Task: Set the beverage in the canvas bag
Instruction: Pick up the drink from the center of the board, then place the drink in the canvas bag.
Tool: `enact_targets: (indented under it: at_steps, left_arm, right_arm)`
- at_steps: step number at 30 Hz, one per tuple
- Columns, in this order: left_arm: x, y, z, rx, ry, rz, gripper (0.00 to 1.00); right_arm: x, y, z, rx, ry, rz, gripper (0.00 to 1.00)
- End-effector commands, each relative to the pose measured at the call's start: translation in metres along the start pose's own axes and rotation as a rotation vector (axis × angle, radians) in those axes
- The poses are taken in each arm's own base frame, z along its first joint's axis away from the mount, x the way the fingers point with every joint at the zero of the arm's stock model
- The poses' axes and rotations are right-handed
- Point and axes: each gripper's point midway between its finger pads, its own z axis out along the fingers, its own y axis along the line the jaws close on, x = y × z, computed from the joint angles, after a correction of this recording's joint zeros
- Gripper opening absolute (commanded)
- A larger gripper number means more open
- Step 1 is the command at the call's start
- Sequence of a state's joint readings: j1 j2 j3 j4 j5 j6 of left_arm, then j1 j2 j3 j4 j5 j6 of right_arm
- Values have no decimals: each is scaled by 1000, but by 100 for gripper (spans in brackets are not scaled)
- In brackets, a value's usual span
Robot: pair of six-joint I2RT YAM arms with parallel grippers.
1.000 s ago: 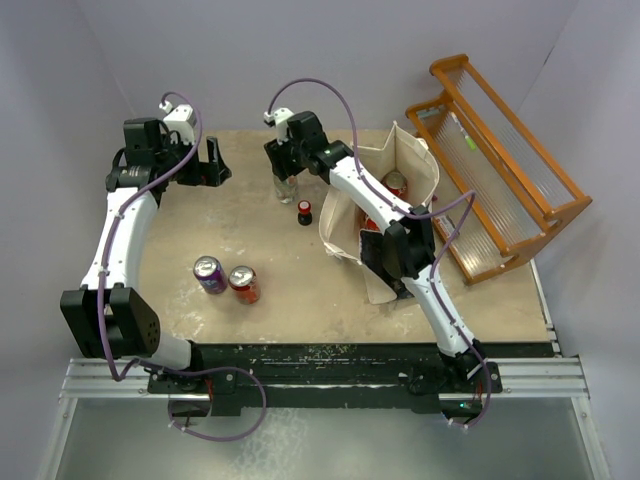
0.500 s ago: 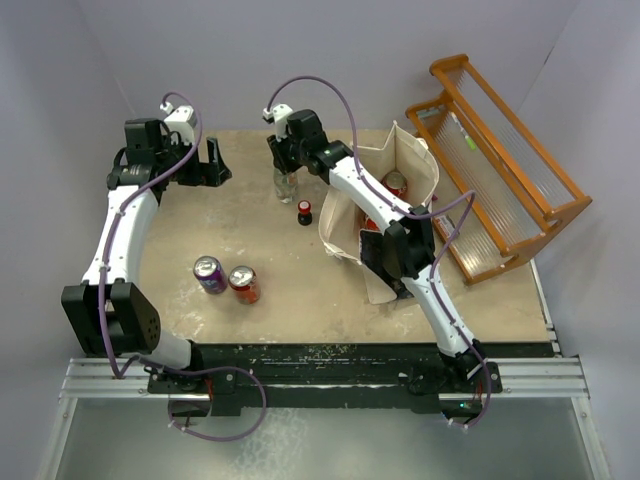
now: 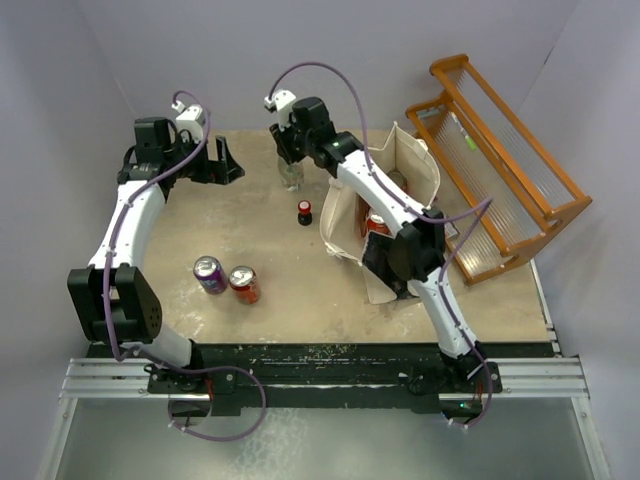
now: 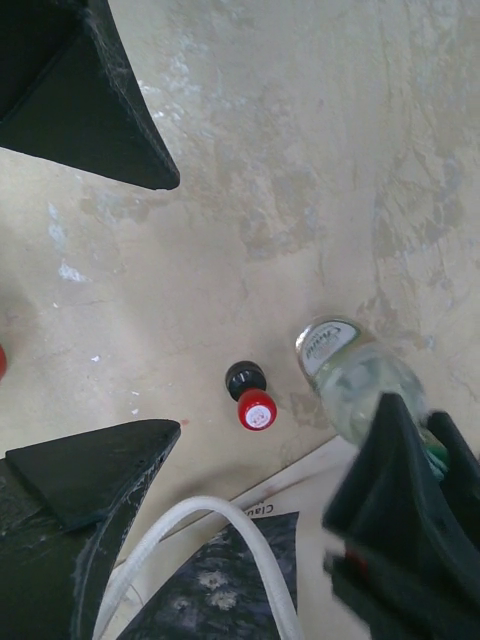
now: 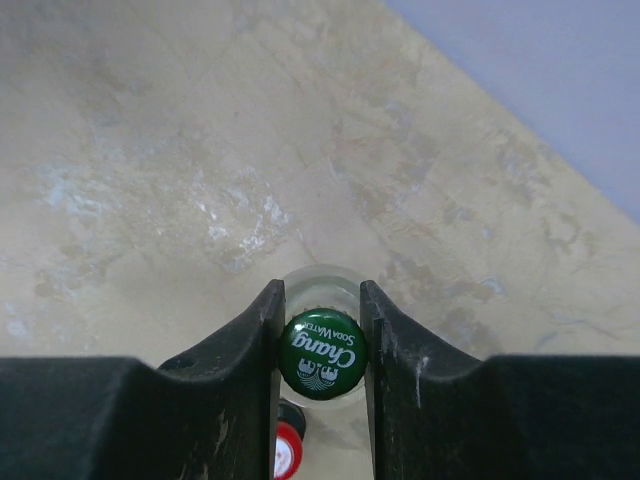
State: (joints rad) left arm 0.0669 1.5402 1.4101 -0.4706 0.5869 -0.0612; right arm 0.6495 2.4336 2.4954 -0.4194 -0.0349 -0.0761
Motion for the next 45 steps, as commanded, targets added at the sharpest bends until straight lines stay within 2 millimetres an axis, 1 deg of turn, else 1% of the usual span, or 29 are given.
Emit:
enact_targets:
  at_steps: [1,4,8,9,10,11,14,16,19,23,27,28,29,32,35,38,41,43,45]
  left_arm:
    - [-13,-21,19,107,-50,18,98]
    - [-13,-31,27,144,-52,7,97]
    - [-13,-53,34,213,-50,2,97]
    - [-13,-61,36,238,-48,4,97]
    - [-13,-70,38,265,-45,1,97]
    - [-13,-82,41,304,-38,1,97]
    - [-14,-114,44,410,-18,-7,97]
    - [-16,-135,43,483,-5,-14,96]
    - [-13,-167,43,592,29,-12,96]
    - [-1,-204,53,702,102,-17,94]
    - [16,-231,70,747,178,-53,88]
    - [19,-237,73,755,189,-56,86]
    - [23,-242,76,759,201,-57,84]
    - [35,-251,86,749,239,-65,78]
    - [46,-256,93,737,290,-82,69]
    - [52,-261,95,741,320,-77,61]
    - [53,-264,91,737,324,-63,58]
    - [52,-265,88,734,321,-47,55]
    - [50,-265,84,728,314,-34,52]
  right_arm:
    - [-181,-25,-141,94,-469,-45,0]
    - [-198,-32,-174,133,-504,-45,0]
    - [-222,-41,-227,191,-569,-73,0]
    - [-227,-42,-240,199,-584,-80,0]
    - [-234,-42,-260,206,-609,-86,0]
    - [-239,-43,-275,211,-626,-91,0]
    - [-250,-45,-318,237,-665,-104,0]
    - [-251,-47,-348,256,-675,-117,0]
    - [-242,-52,-383,297,-656,-153,0]
    - [-215,-55,-413,333,-592,-188,0]
    - [-177,-55,-420,328,-503,-204,0]
    - [-168,-54,-426,323,-494,-202,0]
    - [-159,-53,-425,314,-477,-202,0]
    - [-132,-46,-417,271,-428,-196,0]
    - [-105,-32,-403,197,-379,-175,0]
    - [-84,-18,-387,120,-335,-142,0]
    - [-67,-3,-375,38,-299,-117,0]
    - [-56,4,-372,2,-279,-104,0]
    - [-44,10,-373,-28,-255,-96,0]
